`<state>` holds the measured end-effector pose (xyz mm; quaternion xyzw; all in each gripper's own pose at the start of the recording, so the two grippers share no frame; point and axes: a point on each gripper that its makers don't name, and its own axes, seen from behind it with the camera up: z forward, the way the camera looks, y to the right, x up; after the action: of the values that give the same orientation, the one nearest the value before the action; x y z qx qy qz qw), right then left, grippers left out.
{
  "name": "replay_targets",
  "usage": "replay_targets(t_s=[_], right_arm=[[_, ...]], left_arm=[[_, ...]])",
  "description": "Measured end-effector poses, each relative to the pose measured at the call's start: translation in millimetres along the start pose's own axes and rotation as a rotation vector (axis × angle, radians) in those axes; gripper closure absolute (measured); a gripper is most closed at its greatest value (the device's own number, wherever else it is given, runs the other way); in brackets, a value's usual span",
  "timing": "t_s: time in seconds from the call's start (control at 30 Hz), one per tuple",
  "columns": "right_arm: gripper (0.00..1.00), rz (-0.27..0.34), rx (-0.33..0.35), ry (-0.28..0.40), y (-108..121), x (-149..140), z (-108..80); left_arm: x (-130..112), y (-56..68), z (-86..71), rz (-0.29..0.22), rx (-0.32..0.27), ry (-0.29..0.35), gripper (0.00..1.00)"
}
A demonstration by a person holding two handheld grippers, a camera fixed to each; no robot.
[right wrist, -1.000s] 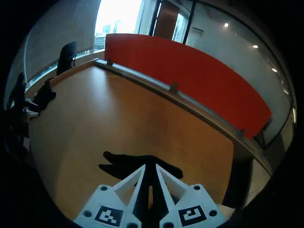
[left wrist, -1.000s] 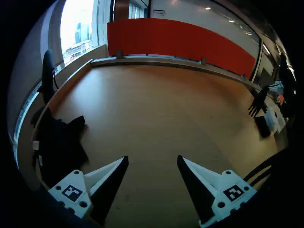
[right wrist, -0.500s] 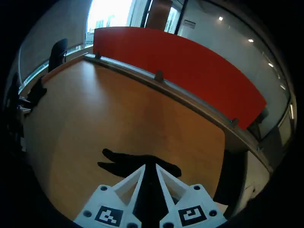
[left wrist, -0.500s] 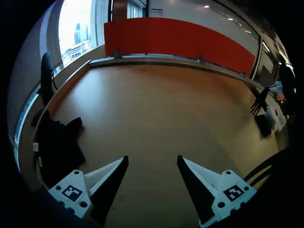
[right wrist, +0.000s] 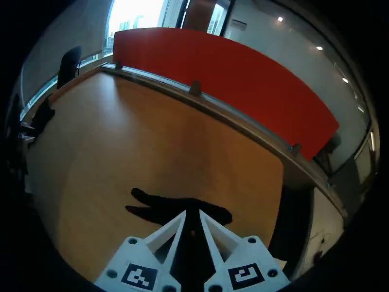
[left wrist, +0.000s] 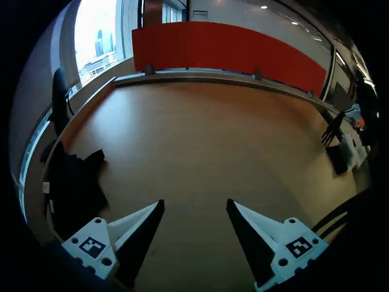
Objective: Fold towel
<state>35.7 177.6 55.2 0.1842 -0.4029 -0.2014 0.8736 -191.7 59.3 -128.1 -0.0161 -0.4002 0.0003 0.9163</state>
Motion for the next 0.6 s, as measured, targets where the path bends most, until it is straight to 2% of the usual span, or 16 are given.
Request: replay_targets(t_s=[0.4, 0.6], right_arm=[[0.96, 0.009, -0.005, -0.023, 5.6, -20.8, -6.6], [0.96, 0.037, -0.006, -0.047, 7.7, -47.4, -16.7]], left_arm=[[2.3, 4.1, -0.8, 0.009, -0.001, 0.001, 0.05], [3.1, 7.9, -1.0, 0.017, -0.006, 0.001, 0.05]])
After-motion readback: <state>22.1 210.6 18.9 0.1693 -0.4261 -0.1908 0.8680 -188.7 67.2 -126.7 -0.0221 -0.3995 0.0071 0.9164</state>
